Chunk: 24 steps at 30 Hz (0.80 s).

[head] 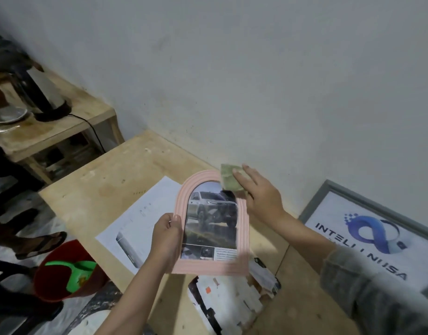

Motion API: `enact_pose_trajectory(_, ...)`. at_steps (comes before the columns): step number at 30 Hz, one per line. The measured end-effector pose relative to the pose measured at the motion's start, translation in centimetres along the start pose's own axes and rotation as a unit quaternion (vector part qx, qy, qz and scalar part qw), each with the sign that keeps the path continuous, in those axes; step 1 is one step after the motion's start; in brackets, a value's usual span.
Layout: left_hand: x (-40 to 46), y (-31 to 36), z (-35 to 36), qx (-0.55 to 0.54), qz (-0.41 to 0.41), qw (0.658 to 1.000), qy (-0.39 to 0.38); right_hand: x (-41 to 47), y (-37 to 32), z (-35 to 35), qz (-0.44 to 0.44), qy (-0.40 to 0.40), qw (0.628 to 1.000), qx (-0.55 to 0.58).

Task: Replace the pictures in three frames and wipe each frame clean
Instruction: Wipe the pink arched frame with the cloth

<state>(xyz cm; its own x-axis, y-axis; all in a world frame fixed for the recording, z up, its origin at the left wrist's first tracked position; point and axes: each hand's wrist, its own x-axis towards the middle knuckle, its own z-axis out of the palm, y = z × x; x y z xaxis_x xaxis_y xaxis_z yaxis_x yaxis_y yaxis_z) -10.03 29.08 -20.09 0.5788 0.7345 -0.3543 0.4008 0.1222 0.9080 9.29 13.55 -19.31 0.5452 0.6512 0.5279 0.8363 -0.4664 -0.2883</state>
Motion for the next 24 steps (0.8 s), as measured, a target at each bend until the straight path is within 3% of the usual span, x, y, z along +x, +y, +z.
enact_pose_trajectory(4, -1.9, 1.7, 2.8, -0.033, 0.034, 0.999, -0.022, -1.2, 0.5, -2.0, -0.158, -0.060, 0.974, -0.154)
enact_pose_trajectory(8, -4.1, 2.7, 4.0, -0.068, 0.052, 0.996, -0.013, -5.2, 1.5, -5.4, -0.109, -0.111, 0.964, -0.214)
enact_pose_trajectory(14, -9.1, 4.0, 7.4, -0.075, 0.094, 0.992, -0.022, -14.2, 1.4, -11.6, -0.109, -0.129, 0.954, -0.246)
enact_pose_trajectory(19, -14.2, 3.8, 11.5, -0.059, 0.112, 0.992, -0.007, -22.0, 1.0, -16.9, -0.068, -0.184, 0.975, -0.102)
enact_pose_trajectory(24, -18.1, 2.8, 14.7, 0.014, 0.222, 0.975, 0.011, -24.3, 1.9, -23.4, 0.121, -0.315, 0.938, 0.080)
